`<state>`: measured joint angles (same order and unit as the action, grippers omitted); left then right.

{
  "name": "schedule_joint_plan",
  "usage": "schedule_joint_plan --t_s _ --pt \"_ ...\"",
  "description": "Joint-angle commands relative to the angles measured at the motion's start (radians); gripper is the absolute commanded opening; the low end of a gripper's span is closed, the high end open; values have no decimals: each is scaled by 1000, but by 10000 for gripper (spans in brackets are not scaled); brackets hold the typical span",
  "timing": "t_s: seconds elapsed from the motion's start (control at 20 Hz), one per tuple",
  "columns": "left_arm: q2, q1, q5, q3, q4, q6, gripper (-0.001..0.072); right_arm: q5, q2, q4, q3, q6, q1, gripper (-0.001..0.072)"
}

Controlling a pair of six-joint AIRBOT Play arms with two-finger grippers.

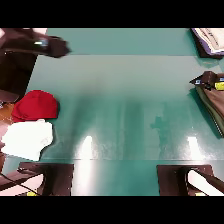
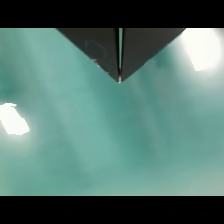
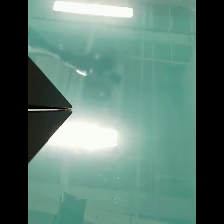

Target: Fold the shirts.

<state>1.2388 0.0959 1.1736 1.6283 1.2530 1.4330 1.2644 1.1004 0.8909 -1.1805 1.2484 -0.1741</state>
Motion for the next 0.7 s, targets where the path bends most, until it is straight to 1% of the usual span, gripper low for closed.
schedule_joint_plan --t_s 0.0,0.05,0.1,0.15,0.2,0.3,0.45,0.5,0.6,0.65 --pt "-42 -199 161 -74 163 34 24 3 -1 -1 0 0 1 16" --pt "-42 -248 174 -129 177 34 46 4 -1 -1 0 0 1 16" --pt "-42 -286 165 -187 180 37 341 6 -1 -1 0 0 1 16" --pt "-42 -318 136 -257 181 65 720 8 -1 -1 0 0 2 16" --pt "-42 -341 93 -325 181 89 720 8 -1 -1 0 0 2 16" --pt "-42 -366 -11 -459 182 87 720 10 -1 -1 0 0 2 16" --pt "-37 -367 -183 -632 184 87 720 16 -1 -1 0 0 2 16" --pt "-24 -367 -208 -661 184 87 720 18 -1 -1 0 0 2 16" --pt "5 -367 -211 -678 184 88 718 19 -1 -1 0 0 2 16" --pt "8 -367 -204 -677 183 90 485 19 -1 -1 0 0 2 16"
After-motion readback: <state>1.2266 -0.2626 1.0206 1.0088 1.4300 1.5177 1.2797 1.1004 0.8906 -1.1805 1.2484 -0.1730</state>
